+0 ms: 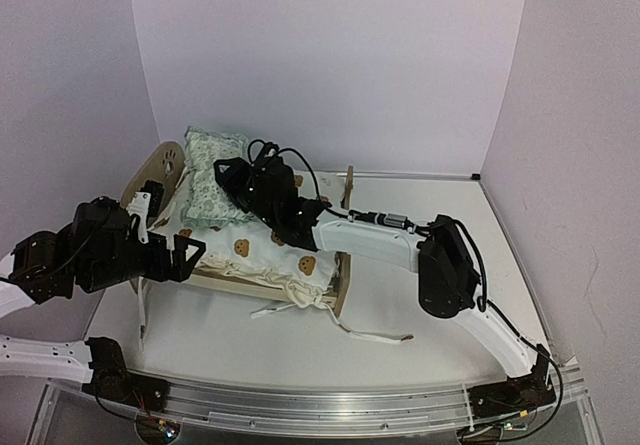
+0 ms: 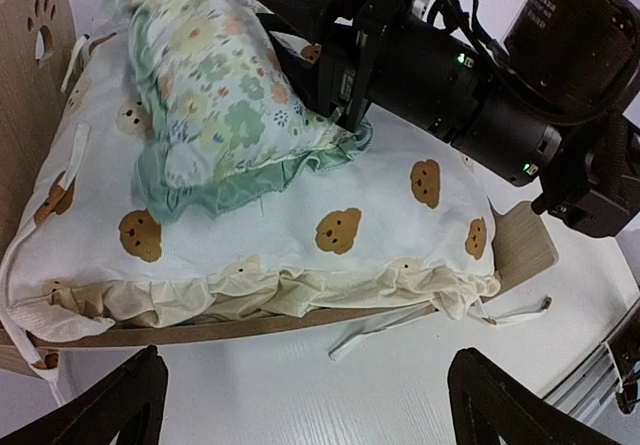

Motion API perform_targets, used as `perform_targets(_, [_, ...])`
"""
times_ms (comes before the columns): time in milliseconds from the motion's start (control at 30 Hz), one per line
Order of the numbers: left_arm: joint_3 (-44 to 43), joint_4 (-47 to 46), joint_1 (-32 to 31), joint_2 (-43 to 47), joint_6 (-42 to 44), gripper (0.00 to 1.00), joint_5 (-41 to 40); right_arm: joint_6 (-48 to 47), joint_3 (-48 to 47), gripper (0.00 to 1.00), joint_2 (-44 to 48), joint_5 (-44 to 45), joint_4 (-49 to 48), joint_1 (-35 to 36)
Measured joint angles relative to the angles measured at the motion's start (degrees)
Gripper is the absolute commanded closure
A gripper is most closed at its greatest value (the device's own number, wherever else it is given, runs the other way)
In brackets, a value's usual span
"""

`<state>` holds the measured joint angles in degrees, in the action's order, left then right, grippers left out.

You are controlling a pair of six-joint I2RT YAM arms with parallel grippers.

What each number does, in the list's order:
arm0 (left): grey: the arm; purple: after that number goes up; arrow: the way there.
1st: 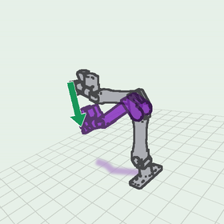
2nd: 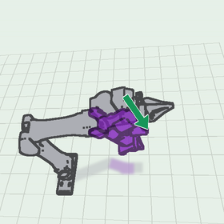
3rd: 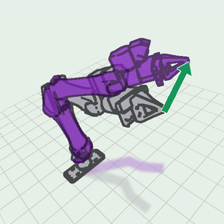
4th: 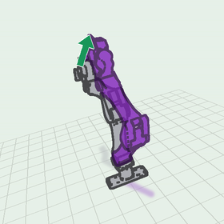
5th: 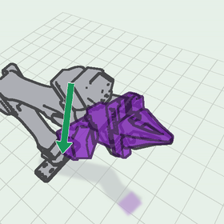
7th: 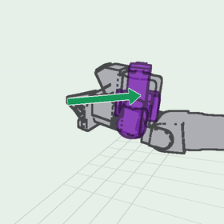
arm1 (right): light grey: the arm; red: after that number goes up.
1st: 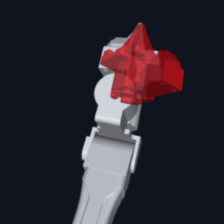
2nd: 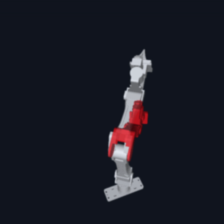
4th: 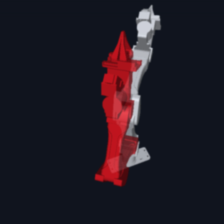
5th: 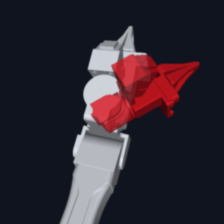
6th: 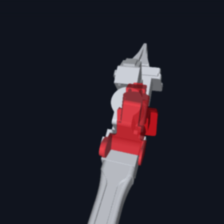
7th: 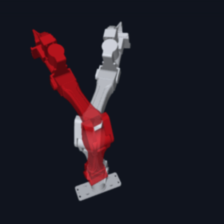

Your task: Set up the pet bed

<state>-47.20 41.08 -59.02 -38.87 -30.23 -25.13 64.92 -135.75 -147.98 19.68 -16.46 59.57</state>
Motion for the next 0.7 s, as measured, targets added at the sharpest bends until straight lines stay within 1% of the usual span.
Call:
perform_targets(67, [-0.14,0.07,0.00,-0.15,-0.50,0.00,-1.13,0.38,2.35,0.42,0.27,-0.26,-3.89,-0.11])
perform_targets(233, [-1.95,1.05,0.00,-2.43,-2.32,0.00,-4.77,1.10,14.90,0.39,4.58,-1.19,-9.87,-0.38])
perform_targets(300, [-2.53,0.70,0.00,-3.77,-2.49,0.00,-5.67,1.12,18.33,0.37,6.29,-2.04,-11.60,-0.45])
perform_targets(433, [-5.29,-0.77,0.00,-9.31,-2.06,0.00,-7.41,0.06,23.63,0.33,10.78,-5.41,-14.85,-0.50])
perform_targets(500, [-8.35,-1.50,0.00,-13.91,-1.57,0.01,-8.92,-0.97,26.91,0.32,14.25,-6.96,-16.31,-0.50])
perform_targets(567, [-11.37,-2.17,0.08,-18.53,-1.28,0.03,-10.69,-2.32,30.83,0.32,18.40,-7.99,-17.82,-0.50])
perform_targets(700, [-16.16,-2.76,1.08,-26.24,-0.08,0.04,-12.79,-7.00,43.97,0.31,30.62,-8.34,-21.18,-0.50])
